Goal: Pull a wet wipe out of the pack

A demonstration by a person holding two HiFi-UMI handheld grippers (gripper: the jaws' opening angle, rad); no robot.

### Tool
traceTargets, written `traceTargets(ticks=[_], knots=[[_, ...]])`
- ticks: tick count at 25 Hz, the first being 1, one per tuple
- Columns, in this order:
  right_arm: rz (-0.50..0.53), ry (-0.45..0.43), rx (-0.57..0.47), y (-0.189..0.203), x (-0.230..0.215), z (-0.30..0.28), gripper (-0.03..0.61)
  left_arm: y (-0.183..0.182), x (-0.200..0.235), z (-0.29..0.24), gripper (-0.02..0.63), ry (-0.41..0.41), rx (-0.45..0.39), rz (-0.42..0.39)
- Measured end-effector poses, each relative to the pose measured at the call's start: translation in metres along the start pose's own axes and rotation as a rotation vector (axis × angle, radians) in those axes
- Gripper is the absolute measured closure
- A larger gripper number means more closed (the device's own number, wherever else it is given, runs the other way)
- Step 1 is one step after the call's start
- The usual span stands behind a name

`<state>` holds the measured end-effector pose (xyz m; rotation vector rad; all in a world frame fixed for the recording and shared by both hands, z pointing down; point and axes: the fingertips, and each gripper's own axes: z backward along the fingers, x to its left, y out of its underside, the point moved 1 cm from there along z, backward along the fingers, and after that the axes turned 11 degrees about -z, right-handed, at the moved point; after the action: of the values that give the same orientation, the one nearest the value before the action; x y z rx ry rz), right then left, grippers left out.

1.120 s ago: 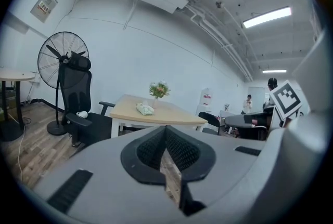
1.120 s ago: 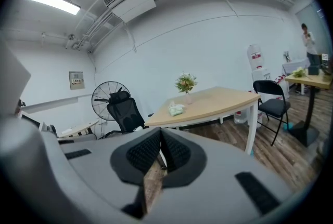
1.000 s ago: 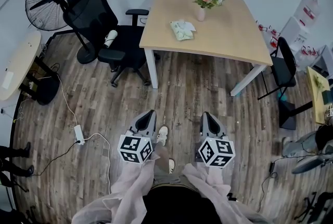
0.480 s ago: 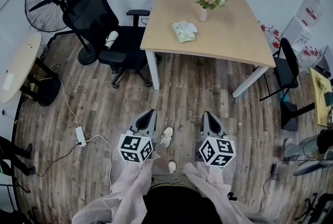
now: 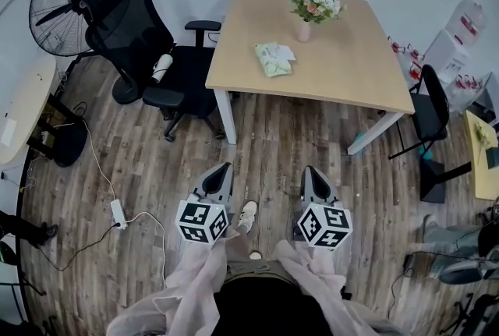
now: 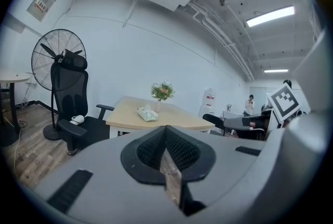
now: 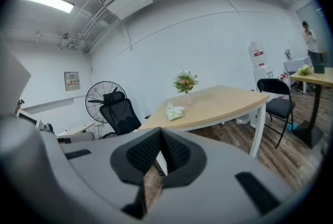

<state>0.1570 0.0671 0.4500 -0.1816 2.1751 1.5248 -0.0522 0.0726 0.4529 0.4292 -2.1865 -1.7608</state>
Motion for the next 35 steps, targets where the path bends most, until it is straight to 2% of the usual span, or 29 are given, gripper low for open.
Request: traceTargets(ticks=[18,35], knots=[[-0.008,0.034,-0.010,-0.050,0.000,-0.113,0.568,-0.041,0.068,-0.105,0.603,0.034,-0.003,-0.008],[-0.020,0.079,-0.035,-0.069,0.003,-0.184,0.568,-0.057,0.117,-0.172,0.603,0.085,-0.010,-0.017]])
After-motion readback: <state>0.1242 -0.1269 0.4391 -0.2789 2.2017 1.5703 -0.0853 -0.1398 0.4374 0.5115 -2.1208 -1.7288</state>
